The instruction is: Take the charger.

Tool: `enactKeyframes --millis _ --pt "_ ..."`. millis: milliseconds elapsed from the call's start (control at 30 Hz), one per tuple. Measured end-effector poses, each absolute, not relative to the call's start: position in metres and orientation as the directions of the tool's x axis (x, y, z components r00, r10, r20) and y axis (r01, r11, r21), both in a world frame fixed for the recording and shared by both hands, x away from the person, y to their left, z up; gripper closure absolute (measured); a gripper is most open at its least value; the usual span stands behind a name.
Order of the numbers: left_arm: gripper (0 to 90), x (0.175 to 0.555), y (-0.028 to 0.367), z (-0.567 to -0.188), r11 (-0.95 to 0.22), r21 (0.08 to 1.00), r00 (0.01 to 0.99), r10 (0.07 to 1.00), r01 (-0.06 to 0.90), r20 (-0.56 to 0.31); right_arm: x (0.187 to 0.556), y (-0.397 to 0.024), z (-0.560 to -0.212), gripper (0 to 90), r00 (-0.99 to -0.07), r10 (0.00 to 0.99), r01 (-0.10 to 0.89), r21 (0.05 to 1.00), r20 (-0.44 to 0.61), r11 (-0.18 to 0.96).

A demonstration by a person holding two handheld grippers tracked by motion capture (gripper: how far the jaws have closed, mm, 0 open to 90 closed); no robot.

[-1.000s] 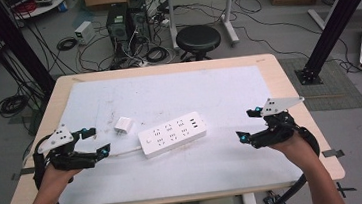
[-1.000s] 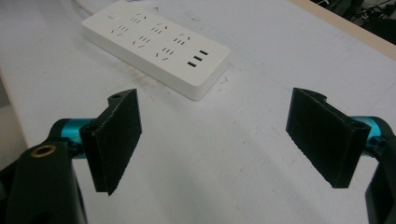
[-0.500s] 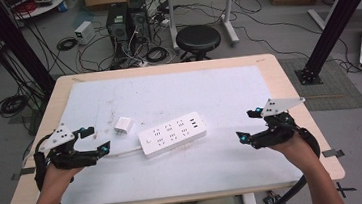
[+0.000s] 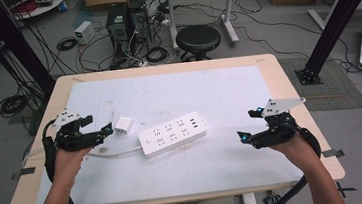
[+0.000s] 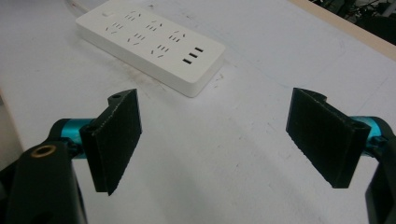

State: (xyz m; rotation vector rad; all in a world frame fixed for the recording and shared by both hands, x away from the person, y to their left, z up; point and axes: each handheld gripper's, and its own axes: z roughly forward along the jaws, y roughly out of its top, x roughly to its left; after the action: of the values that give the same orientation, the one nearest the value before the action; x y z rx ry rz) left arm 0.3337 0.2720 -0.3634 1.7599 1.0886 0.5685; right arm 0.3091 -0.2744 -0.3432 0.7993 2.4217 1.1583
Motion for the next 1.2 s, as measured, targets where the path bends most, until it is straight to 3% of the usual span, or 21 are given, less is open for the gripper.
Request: enactKeyframes --millis 267,900,1200 --pt "17.4 0.356 0.263 -0.373 -0.178 0.875 0.508 0.857 0.45 -0.087 0.317 -0.27 -0.347 18.6 -0.796 0.604 0.347 0.788 -0.04 0.509" --pt "17.4 0.397 0.24 -0.413 -0.193 0.776 0.392 0.917 0.601 -0.076 0.322 -0.269 -0.348 18.5 -0.796 0.605 0.359 0.786 -0.024 0.504" --pt "17.4 0.404 0.234 -0.43 -0.243 0.721 0.385 0.922 0.649 -0.036 0.323 -0.271 -0.349 18.6 -0.792 0.61 0.367 0.785 -0.017 0.499"
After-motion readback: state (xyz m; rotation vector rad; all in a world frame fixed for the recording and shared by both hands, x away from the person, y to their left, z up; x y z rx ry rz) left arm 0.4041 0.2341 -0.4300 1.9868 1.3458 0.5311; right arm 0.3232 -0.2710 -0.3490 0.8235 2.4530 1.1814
